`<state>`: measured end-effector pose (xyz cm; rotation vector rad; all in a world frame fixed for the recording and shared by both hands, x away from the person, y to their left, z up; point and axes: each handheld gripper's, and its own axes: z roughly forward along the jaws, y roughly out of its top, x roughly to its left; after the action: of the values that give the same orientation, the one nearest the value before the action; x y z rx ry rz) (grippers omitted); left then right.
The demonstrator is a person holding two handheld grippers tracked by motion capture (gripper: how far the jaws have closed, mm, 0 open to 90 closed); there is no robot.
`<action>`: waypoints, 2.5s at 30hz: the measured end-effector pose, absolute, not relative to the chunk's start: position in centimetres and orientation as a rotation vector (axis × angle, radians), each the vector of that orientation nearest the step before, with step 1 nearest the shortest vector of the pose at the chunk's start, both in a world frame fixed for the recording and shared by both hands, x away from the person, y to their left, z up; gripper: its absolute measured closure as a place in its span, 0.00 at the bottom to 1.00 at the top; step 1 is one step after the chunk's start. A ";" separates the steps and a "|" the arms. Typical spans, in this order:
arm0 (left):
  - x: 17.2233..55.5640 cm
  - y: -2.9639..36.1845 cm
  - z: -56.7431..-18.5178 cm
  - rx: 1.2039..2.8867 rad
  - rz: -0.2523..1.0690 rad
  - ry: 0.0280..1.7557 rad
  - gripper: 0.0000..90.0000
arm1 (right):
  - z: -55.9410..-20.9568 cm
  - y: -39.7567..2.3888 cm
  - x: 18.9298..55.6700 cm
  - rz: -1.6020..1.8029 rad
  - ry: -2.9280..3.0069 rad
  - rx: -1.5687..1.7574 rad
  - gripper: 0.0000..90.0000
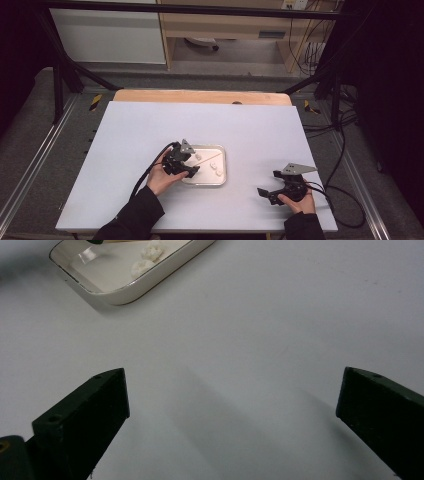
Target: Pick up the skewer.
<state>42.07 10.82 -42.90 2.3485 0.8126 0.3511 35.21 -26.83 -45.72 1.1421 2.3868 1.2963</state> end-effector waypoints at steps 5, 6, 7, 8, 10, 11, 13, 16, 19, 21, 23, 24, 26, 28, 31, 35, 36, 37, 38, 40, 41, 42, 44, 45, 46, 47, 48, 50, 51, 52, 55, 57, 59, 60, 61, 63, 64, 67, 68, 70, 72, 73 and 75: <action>42.3 11.0 -43.1 2.360 0.319 0.816 0.64 | -45.7 -26.8 35.2 1.299 2.387 1.143 0.01; 42.3 11.0 -43.1 2.360 0.319 0.816 0.67 | -45.7 -26.8 35.2 1.299 2.387 1.143 0.01; 42.4 11.1 -43.1 2.359 0.310 0.820 0.70 | -45.7 -26.8 35.2 1.298 2.387 1.142 0.01; 42.5 11.1 -43.2 2.361 0.313 0.820 0.72 | -45.7 -26.8 35.2 1.297 2.389 1.140 0.01; 42.6 11.1 -43.3 2.363 0.313 0.820 0.76 | -45.7 -26.8 35.2 1.294 2.391 1.138 0.01; 42.6 11.1 -43.3 2.365 0.312 0.818 0.77 | -45.7 -26.8 35.2 1.295 2.390 1.137 0.01; 42.6 11.1 -43.3 2.366 0.310 0.816 0.81 | -45.7 -26.8 35.2 1.296 2.391 1.137 0.01; 42.7 11.1 -43.5 2.370 0.304 0.817 0.85 | -45.7 -26.8 35.2 1.298 2.390 1.140 0.01; 42.7 11.1 -43.5 2.370 0.300 0.812 0.88 | -45.7 -26.8 35.2 1.297 2.391 1.136 0.01; 42.7 11.0 -43.6 2.368 0.300 0.805 0.90 | -45.7 -26.8 35.2 1.294 2.394 1.138 0.01; 42.6 11.0 -43.6 2.369 0.298 0.797 0.92 | -45.7 -26.8 35.2 1.295 2.395 1.139 0.01; 42.5 10.9 -43.6 2.376 0.305 0.786 0.93 | -45.7 -26.8 35.2 1.295 2.396 1.139 0.01; 42.4 10.8 -43.6 2.383 0.308 0.775 0.95 | -45.8 -26.8 35.2 1.293 2.397 1.141 0.01; 42.3 10.7 -43.6 2.386 0.313 0.772 0.97 | -45.8 -26.8 35.2 1.294 2.397 1.142 0.01; 42.3 10.7 -43.6 2.387 0.319 0.770 0.97 | -45.8 -26.8 35.2 1.295 2.398 1.142 0.01; 42.3 10.7 -43.6 2.384 0.316 0.775 0.98 | -45.8 -26.8 35.2 1.297 2.397 1.142 0.01; 42.3 10.7 -43.6 2.379 0.311 0.787 0.98 | -45.8 -26.7 35.2 1.297 2.396 1.142 0.01; 42.3 10.7 -43.6 2.374 0.307 0.789 0.98 | -45.8 -26.7 35.2 1.298 2.397 1.142 0.01; 42.3 10.8 -43.6 2.373 0.305 0.789 0.98 | -45.8 -26.8 35.2 1.297 2.398 1.142 0.01; 42.2 10.8 -43.6 2.368 0.300 0.788 0.98 | -45.8 -26.8 35.2 1.298 2.398 1.142 0.01; 42.2 10.8 -43.6 2.365 0.298 0.786 0.98 | -45.8 -26.8 35.2 1.297 2.397 1.142 0.01; 42.2 10.8 -43.7 2.360 0.296 0.785 0.98 | -45.8 -26.8 35.2 1.298 2.398 1.142 0.01; 42.2 10.8 -43.7 2.348 0.293 0.784 0.98 | -45.8 -26.7 35.2 1.298 2.398 1.142 0.01; 42.1 10.9 -43.7 2.344 0.291 0.784 0.98 | -45.8 -26.7 35.2 1.299 2.396 1.141 0.01; 42.1 10.9 -43.7 2.342 0.291 0.783 0.98 | -45.8 -26.7 35.2 1.298 2.397 1.139 0.01; 42.1 10.9 -43.7 2.337 0.293 0.784 0.98 | -45.8 -26.7 35.2 1.298 2.397 1.139 0.01; 42.1 11.0 -43.7 2.334 0.292 0.785 0.98 | -45.8 -26.7 35.2 1.298 2.398 1.139 0.01; 42.0 11.2 -43.6 2.326 0.293 0.790 0.98 | -45.8 -26.7 35.2 1.298 2.398 1.136 0.01; 42.0 11.2 -43.5 2.318 0.294 0.791 0.98 | -45.8 -26.7 35.2 1.298 2.399 1.136 0.01; 41.9 11.3 -43.4 2.320 0.295 0.787 0.98 | -45.8 -26.7 35.2 1.297 2.398 1.135 0.01; 41.8 11.5 -43.2 2.304 0.299 0.786 0.99 | -45.8 -26.7 35.2 1.297 2.397 1.135 0.01; 41.6 11.6 -43.1 2.299 0.298 0.782 0.98 | -45.8 -26.7 35.2 1.297 2.396 1.138 0.01; 41.5 11.8 -42.9 2.292 0.296 0.775 0.99 | -45.8 -26.7 35.2 1.296 2.397 1.138 0.01; 41.3 11.9 -42.9 2.284 0.295 0.775 0.99 | -45.8 -26.7 35.2 1.297 2.397 1.135 0.01; 41.2 12.0 -42.7 2.280 0.295 0.769 0.99 | -45.8 -26.7 35.2 1.297 2.396 1.138 0.01; 41.0 12.1 -42.6 2.274 0.295 0.767 0.99 | -45.8 -26.7 35.2 1.296 2.397 1.135 0.01; 41.0 12.2 -42.5 2.271 0.295 0.763 0.99 | -45.8 -26.7 35.2 1.297 2.397 1.137 0.01; 40.6 12.4 -42.2 2.259 0.292 0.752 0.99 | -45.8 -26.7 35.2 1.297 2.397 1.135 0.01; 40.6 12.4 -42.2 2.259 0.292 0.752 0.99 | -45.8 -26.7 35.2 1.297 2.397 1.135 0.01; 40.4 12.6 -42.0 2.252 0.293 0.751 0.99 | -45.8 -26.7 35.2 1.296 2.397 1.134 0.01; 40.2 13.0 -41.7 2.238 0.288 0.753 0.99 | -45.7 -26.7 35.2 1.298 2.397 1.135 0.01; 40.2 13.1 -41.6 2.240 0.285 0.748 0.99 | -45.7 -26.7 35.2 1.296 2.397 1.126 0.01; 40.0 13.2 -41.4 2.233 0.281 0.748 0.99 | -45.6 -26.5 35.1 1.293 2.396 1.122 0.01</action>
<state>40.04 13.24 -41.41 2.2330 0.7477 0.2808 35.15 -26.54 -45.58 1.1225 2.3958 1.2933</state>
